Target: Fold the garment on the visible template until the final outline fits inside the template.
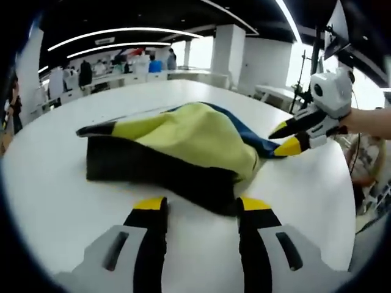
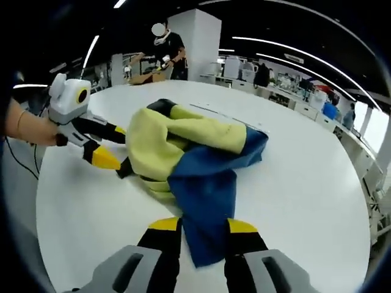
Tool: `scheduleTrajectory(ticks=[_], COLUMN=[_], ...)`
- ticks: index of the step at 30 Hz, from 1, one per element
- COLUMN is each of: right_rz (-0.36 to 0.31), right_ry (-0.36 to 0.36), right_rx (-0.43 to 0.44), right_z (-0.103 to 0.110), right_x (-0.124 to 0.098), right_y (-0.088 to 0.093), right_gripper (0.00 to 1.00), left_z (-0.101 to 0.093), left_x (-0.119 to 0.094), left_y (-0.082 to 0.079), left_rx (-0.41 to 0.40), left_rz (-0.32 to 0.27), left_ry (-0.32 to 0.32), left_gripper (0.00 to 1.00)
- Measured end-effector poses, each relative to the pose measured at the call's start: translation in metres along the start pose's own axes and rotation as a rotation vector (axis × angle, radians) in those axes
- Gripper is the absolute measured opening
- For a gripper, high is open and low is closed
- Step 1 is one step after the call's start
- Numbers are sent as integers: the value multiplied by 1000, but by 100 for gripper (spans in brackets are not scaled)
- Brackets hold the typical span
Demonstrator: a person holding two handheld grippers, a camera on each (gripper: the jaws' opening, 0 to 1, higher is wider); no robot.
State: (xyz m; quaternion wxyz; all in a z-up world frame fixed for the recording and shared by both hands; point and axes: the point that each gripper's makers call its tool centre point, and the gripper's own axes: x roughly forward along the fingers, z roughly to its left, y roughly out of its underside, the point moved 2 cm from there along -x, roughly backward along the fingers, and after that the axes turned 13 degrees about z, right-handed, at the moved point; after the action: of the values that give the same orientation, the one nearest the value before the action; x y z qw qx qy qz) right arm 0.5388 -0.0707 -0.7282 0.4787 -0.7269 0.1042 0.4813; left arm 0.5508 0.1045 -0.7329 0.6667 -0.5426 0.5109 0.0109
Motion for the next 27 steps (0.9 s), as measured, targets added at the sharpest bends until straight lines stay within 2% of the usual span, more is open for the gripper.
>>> scheduleTrajectory(ticks=[2,4,6,9,12,13,14,16,19,22,27], right_rz=[-14,-33,-38,-30,-25,-24,-28,-35,-43,-48,-50], right_ry=[17,37,48,62,72,67,68,71,67,70,70], right_rx=[-22,-36,-54,-65,-50,-29,-23,-14,12,11,28], right_z=[2,4,5,6,5,4,4,1,0,0,-2], right_x=[1,2,3,8,9,9,9,8,5,4,2], right_y=[-3,-6,-7,-7,-7,-6,-6,-6,-7,-8,-8], right_gripper=[19,16,12,9,0,0,0,0,0,0,0], left_z=[-5,-6,-6,-5,-2,1,5,4,5,-1,0], left_x=[2,5,8,11,10,10,9,10,7,6,7], left_y=[-2,-3,-3,-4,-4,-4,-1,0,1,0,1], left_rx=[-1,16,-6,-8,-31,-50,-78,-152,-91,-31,4], left_rz=[-2,8,16,18,27,31,43,38,55,58,72], left_ry=[9,-10,-13,-32,-58,-70,-86,-38,-75,-64,-89], left_gripper=[38,36,33,30,25,21,11,3,3,4,0])
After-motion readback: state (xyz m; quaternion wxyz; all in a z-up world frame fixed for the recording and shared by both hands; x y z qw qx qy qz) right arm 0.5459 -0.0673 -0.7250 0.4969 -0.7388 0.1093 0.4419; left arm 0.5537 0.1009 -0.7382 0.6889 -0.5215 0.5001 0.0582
